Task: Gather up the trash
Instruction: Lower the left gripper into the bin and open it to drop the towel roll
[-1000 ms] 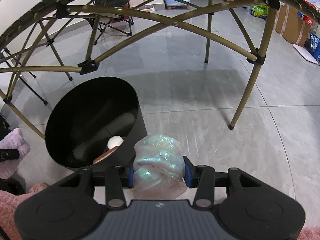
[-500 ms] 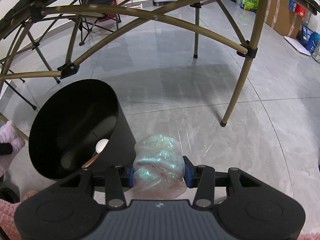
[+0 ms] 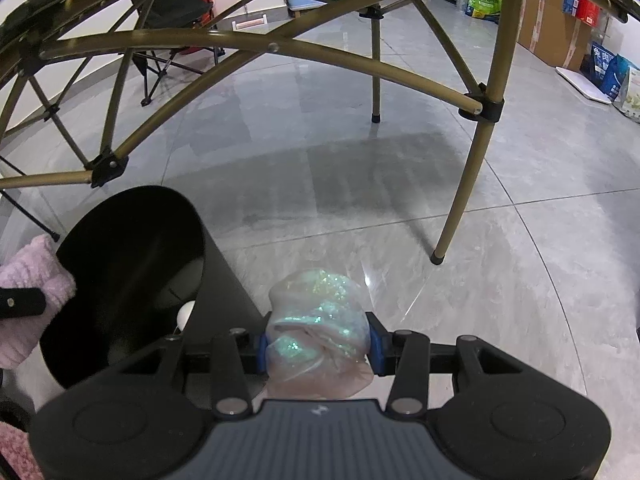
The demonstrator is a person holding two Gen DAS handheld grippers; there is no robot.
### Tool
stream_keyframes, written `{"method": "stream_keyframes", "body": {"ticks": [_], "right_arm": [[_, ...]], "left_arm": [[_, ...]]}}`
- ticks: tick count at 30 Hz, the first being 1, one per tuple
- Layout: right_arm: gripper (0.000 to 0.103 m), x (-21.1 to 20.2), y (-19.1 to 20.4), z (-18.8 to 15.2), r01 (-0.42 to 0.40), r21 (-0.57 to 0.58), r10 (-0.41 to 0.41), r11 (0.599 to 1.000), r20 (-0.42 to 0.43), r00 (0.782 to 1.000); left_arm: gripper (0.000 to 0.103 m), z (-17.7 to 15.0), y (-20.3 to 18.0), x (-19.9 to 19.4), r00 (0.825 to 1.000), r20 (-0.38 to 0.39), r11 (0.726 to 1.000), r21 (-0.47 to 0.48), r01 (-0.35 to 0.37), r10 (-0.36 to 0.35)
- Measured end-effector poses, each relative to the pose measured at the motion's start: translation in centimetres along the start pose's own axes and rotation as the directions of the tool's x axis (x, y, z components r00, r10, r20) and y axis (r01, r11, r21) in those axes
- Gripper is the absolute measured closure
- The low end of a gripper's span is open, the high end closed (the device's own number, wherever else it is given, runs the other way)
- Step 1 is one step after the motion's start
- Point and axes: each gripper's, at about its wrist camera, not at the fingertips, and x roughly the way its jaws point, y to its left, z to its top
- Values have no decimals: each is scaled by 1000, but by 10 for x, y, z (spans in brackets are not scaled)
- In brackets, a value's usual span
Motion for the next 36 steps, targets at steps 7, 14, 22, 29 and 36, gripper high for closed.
{"method": "stream_keyframes", "body": {"ticks": [7, 14, 22, 29, 36], "right_arm": [[60, 8, -7, 4, 8, 15, -8, 1000, -4, 1000], [60, 15, -11, 5, 10, 23, -10, 1000, -16, 1000], [60, 20, -13, 4, 17, 20, -16, 1000, -34, 999], [60, 21, -12, 4, 14, 16, -13, 1000, -35, 999], [60, 19, -11, 3, 5, 8, -5, 1000, -34, 999]], "left_arm": [[70, 10, -21, 10, 1000, -16, 1000, -1, 19, -19], [70, 19, -30, 23, 999, -35, 1000, -22, 11, -12], [70, 22, -34, 39, 998, -67, 1000, -29, -13, 11], [70, 20, -33, 46, 997, -77, 999, -30, -28, 26], [33, 20, -34, 43, 996, -73, 999, -16, -47, 45]]}}
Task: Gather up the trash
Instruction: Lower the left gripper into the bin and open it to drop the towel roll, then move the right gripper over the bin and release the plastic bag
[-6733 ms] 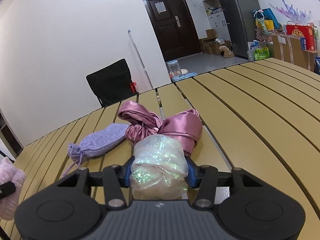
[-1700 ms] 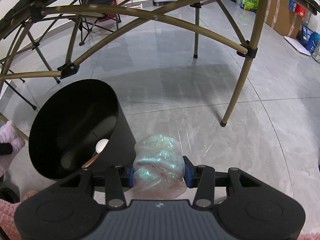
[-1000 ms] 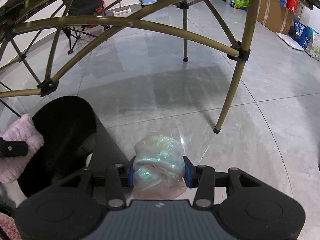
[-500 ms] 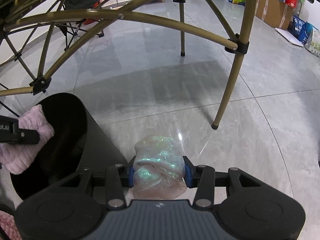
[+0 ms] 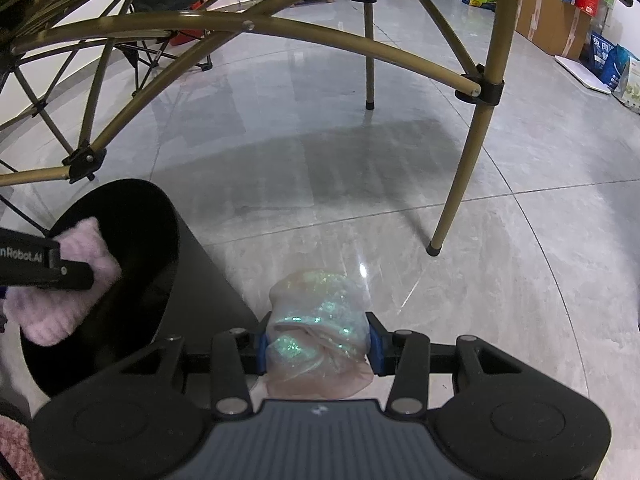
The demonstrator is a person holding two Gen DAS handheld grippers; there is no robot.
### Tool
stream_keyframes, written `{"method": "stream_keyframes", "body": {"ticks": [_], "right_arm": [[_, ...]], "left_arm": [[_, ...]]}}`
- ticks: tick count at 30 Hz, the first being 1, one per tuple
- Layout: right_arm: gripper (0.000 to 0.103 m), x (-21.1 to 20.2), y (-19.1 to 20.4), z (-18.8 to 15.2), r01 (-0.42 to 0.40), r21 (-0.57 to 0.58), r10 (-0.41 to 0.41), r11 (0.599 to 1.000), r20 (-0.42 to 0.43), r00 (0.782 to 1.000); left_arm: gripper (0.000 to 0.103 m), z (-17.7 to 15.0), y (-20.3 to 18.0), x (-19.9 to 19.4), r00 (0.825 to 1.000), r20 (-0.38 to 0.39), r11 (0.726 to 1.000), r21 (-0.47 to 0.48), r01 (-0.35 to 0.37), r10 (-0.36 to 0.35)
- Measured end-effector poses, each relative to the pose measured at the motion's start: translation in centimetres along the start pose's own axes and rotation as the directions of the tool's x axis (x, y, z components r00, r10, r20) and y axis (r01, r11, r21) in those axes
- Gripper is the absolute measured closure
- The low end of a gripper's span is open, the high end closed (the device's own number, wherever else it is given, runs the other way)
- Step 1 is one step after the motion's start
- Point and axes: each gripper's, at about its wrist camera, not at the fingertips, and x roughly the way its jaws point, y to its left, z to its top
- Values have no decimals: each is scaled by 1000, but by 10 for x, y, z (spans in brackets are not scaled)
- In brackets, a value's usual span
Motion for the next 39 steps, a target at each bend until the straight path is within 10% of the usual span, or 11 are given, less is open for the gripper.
{"method": "stream_keyframes", "body": {"ticks": [2, 39], "right_arm": [[60, -1, 0, 0, -1, 0, 1, 1000, 1, 1000], [60, -12, 16, -2, -33, -52, 34, 998, 16, 999]], "left_arm": [[0, 1, 1, 0, 1000, 7, 1000, -6, -14, 14], [0, -8, 14, -9, 1000, 0, 1000, 24, -19, 19]]}}
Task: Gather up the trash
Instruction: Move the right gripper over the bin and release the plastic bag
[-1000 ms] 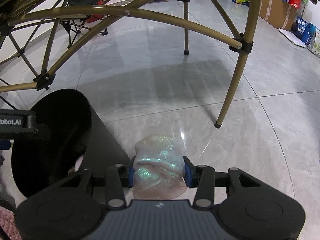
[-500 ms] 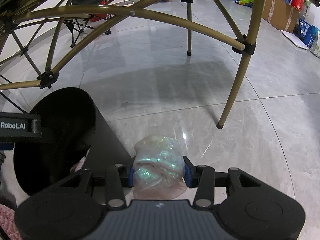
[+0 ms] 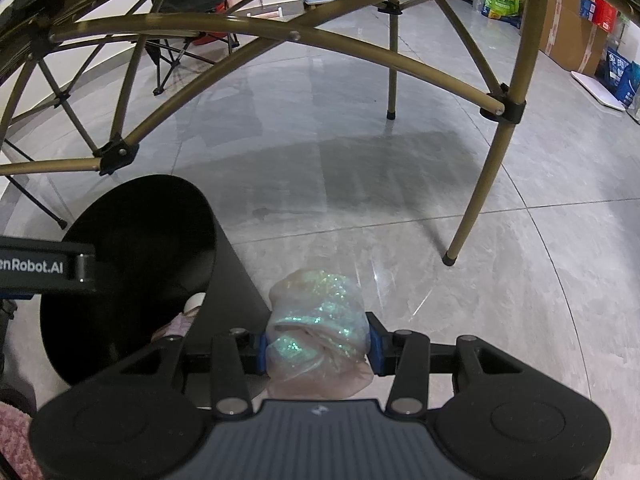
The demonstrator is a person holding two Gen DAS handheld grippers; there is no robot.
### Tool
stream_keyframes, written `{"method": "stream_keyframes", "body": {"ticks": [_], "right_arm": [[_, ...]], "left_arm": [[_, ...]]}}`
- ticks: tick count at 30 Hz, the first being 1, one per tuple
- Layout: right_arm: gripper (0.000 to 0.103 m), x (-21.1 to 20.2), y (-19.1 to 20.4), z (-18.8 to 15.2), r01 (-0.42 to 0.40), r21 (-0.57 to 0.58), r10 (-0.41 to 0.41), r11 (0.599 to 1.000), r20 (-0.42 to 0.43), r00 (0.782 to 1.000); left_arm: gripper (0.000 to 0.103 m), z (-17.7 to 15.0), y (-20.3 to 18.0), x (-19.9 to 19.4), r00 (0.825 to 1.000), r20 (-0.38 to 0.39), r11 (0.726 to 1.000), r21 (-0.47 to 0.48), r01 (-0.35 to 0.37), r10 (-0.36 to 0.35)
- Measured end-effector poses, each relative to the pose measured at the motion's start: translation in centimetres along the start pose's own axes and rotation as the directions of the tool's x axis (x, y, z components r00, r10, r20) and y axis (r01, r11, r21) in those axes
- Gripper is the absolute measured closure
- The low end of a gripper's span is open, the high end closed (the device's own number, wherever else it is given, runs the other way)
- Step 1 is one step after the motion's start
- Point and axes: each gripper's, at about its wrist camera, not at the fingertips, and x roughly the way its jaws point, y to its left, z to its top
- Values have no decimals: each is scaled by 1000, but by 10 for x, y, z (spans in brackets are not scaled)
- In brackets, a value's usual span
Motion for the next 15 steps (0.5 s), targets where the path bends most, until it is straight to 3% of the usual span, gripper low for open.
{"method": "stream_keyframes", "body": {"ticks": [15], "right_arm": [[60, -4, 27, 3, -12, -52, 12, 999, -1, 1000]], "left_arm": [[0, -7, 31, -9, 1000, 15, 999, -33, -13, 13]]}}
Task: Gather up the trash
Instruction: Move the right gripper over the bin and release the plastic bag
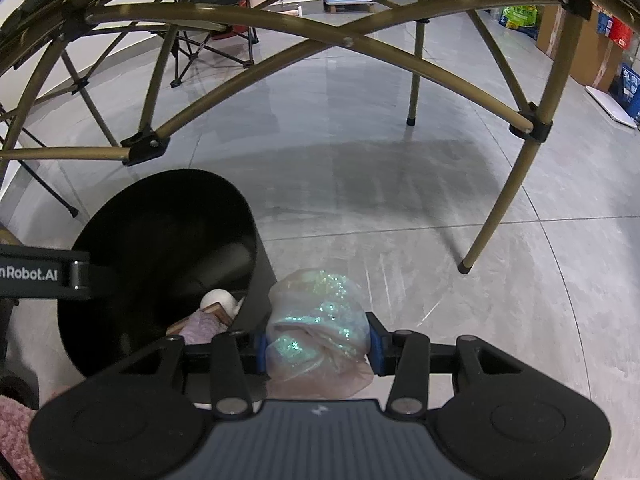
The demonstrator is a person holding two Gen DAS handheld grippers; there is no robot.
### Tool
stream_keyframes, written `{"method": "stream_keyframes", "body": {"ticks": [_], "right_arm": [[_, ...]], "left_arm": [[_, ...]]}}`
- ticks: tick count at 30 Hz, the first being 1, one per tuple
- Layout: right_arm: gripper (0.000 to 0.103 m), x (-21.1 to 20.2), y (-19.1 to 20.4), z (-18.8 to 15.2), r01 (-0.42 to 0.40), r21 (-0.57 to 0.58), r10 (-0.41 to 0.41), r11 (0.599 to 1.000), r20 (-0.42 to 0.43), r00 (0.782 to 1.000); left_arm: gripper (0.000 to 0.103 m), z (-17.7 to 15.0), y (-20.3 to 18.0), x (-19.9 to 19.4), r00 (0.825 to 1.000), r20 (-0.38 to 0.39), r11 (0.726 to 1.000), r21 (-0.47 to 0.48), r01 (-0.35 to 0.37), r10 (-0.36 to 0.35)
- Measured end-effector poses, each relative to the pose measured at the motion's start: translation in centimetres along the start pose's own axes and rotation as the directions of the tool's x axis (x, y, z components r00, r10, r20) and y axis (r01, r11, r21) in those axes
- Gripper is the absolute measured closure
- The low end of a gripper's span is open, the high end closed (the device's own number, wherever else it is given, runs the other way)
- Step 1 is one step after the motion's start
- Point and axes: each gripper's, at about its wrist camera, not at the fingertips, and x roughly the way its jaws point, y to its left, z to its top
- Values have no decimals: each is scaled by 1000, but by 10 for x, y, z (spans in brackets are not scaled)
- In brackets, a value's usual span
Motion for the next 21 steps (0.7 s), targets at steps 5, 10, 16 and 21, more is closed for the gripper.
{"method": "stream_keyframes", "body": {"ticks": [5, 10, 16, 21], "right_arm": [[60, -3, 11, 3, -4, -17, 5, 1000, 7, 1000], [60, -6, 27, 7, -18, -43, 19, 999, 18, 1000], [60, -8, 46, 11, -33, -74, 35, 997, 23, 999], [60, -10, 64, 15, -51, -99, 54, 994, 26, 998]], "left_arm": [[0, -1, 10, -4, 1000, 9, 1000, -13, -4, 4], [0, -3, 24, -6, 1000, 14, 999, -36, -10, 10], [0, -6, 44, -8, 1000, 17, 998, -65, -17, 18], [0, -9, 62, -10, 999, 18, 996, -90, -27, 29]]}}
